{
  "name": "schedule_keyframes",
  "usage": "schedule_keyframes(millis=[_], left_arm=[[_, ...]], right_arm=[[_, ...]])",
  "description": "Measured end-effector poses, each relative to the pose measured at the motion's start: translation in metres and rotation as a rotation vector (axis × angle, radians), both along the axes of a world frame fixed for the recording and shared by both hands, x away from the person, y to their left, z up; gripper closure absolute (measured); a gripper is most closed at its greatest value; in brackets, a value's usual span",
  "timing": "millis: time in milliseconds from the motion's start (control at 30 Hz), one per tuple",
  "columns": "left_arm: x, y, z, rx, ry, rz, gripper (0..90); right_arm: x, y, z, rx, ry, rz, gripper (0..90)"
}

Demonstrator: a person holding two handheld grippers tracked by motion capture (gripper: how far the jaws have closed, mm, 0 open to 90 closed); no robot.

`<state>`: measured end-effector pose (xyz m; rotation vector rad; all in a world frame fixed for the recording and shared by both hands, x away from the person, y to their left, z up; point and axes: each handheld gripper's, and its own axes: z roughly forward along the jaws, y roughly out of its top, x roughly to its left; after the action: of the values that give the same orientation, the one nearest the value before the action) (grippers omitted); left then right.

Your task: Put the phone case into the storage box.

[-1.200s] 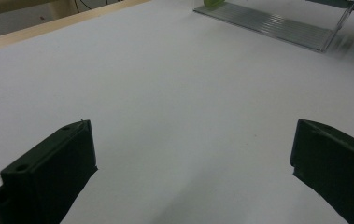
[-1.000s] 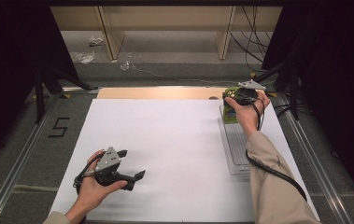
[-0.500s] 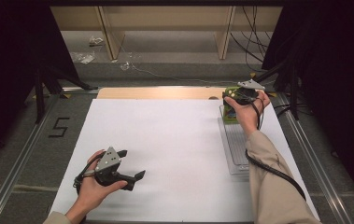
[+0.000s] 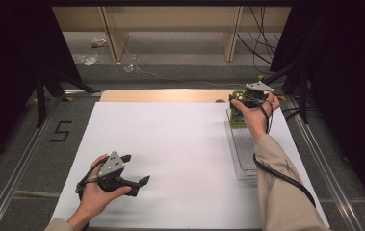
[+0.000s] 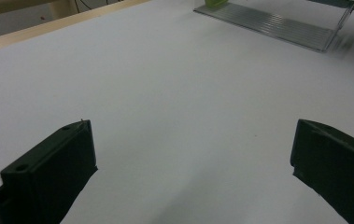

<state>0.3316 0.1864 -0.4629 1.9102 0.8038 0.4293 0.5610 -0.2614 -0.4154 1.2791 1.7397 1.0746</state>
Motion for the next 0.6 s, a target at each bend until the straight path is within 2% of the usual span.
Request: schedule_keyframes(millis=[600], left_arm=[[0.0,0.0,0.0,0.004,0.001,0.004,0.0]], right_arm=[[-0.016,-0.001,0.006,0.014,0.004,-0.008,5.4]])
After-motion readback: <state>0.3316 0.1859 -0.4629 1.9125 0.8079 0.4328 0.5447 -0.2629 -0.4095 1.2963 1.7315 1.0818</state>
